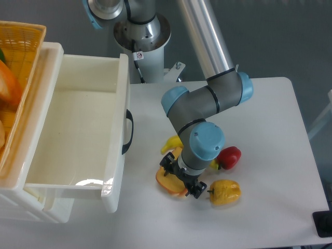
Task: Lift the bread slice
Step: 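Lower the open gripper onto the bread slice and close on it, then lift the grasped bread slice up off the table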
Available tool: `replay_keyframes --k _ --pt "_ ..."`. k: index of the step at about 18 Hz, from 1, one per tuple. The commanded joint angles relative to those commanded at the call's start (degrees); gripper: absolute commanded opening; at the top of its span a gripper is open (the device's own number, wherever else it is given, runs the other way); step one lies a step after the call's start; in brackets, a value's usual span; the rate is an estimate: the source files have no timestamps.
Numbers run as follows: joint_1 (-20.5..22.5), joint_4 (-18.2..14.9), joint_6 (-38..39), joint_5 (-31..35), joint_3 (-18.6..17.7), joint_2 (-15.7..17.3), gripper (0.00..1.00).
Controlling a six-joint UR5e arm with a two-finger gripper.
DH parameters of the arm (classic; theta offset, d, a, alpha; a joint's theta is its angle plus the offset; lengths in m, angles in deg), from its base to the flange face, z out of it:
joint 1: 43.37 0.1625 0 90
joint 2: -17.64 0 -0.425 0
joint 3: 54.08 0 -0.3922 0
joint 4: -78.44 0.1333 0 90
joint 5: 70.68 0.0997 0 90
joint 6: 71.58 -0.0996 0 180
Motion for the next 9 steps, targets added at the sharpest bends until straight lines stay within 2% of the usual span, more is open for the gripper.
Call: replay_keyframes --k 2,5,7,9 --pt "0.0 -0.1 0.4 0.0 0.0 0.0 0.36" --pt "-0.1 -0.2 1.2 0.0 0.0 -0.1 0.09" --pt "-0.1 -0.2 1.8 -0.1 0.0 -0.1 0.0" --pt "-0.1 -0.2 1.8 -0.1 0.0 0.0 0.0"
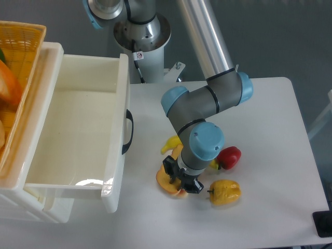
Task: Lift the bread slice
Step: 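Lift the grasped bread slice up off the table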
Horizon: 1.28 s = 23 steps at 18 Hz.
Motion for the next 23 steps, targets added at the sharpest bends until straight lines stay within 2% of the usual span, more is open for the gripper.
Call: replay_keyframes --k 4,8,13,17,20,23 --pt "0.0 -0.2 0.6 -0.1 0.3 0.3 0.0" --pt "0.1 -0.9 0.6 0.1 1.1 2.9 0.0" --pt "0.2 -6.3 0.0 0.0 3.4 5.1 0.0" --pt "0.2 -10.5 -1.8 0.1 3.5 7.9 0.0" --pt "0.3 -14.3 -6.3 0.2 3.3 11.0 0.0" --pt "0.9 -15.2 -7.0 0.1 3.3 12.3 0.0"
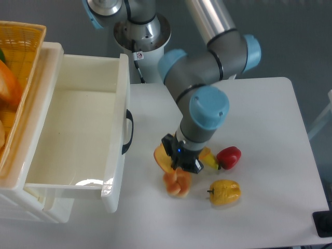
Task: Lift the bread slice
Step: 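Lift the grasped bread slice up off the table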
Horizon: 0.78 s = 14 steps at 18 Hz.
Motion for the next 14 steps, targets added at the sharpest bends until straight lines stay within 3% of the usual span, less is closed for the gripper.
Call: replay_keyframes --k 7,14 --pt "3.1 -5.0 -6.2 0.1 0.0 2.3 0.0" --pt "3.9 -6.0 -8.4 0.2 -0.5 3.3 0.0"
